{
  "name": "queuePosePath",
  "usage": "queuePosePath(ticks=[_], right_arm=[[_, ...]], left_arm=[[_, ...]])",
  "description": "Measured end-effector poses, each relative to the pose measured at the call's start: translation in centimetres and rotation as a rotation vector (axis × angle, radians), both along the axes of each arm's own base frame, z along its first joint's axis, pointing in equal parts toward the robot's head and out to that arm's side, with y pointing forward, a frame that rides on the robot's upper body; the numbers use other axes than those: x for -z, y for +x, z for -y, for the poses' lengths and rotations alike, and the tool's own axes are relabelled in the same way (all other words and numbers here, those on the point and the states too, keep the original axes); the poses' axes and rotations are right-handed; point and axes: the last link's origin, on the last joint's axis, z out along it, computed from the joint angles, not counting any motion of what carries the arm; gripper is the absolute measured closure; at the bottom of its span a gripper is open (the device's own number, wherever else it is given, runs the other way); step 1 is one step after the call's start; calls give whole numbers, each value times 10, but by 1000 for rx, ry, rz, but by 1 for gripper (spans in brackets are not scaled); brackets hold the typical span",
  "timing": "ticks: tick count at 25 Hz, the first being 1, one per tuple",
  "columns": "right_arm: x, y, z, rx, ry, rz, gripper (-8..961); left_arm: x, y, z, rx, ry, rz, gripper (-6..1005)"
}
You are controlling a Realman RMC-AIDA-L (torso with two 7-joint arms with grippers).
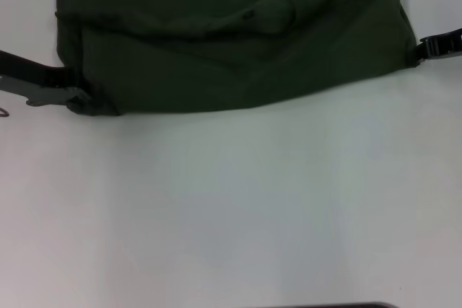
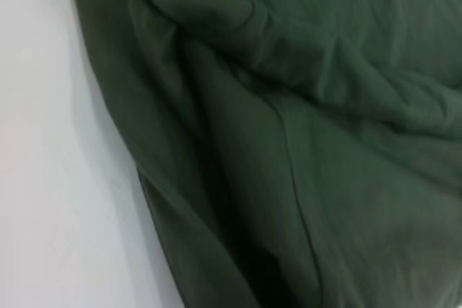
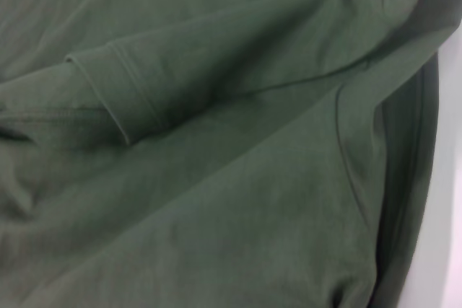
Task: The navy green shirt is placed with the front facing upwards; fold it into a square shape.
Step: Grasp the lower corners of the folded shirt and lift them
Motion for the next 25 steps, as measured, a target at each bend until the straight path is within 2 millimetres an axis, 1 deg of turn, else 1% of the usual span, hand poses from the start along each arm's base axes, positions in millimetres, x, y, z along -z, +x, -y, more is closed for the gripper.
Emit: queuePosePath(ticks=[5, 8, 12, 18, 22, 25], right_arm=[[-7, -6, 4, -18, -27, -6, 937], [-9, -10, 12, -27, -77, -19, 935], [-9, -12, 28, -23, -170, -7, 932], [1, -8, 61, 18, -291, 7, 928], [3, -15, 80, 0, -369, -50, 925], [-3, -24, 87, -43, -376, -106, 923]], left_arm=[[-4, 2, 7, 21, -65, 13, 958], [-6, 4, 12, 32, -107, 20, 958], [-7, 0, 25, 35, -181, 18, 958], [-7, -5, 51, 30, -277, 52, 957], [-12, -5, 67, 31, -347, 76, 957], [-20, -1, 75, 57, -392, 94, 957]])
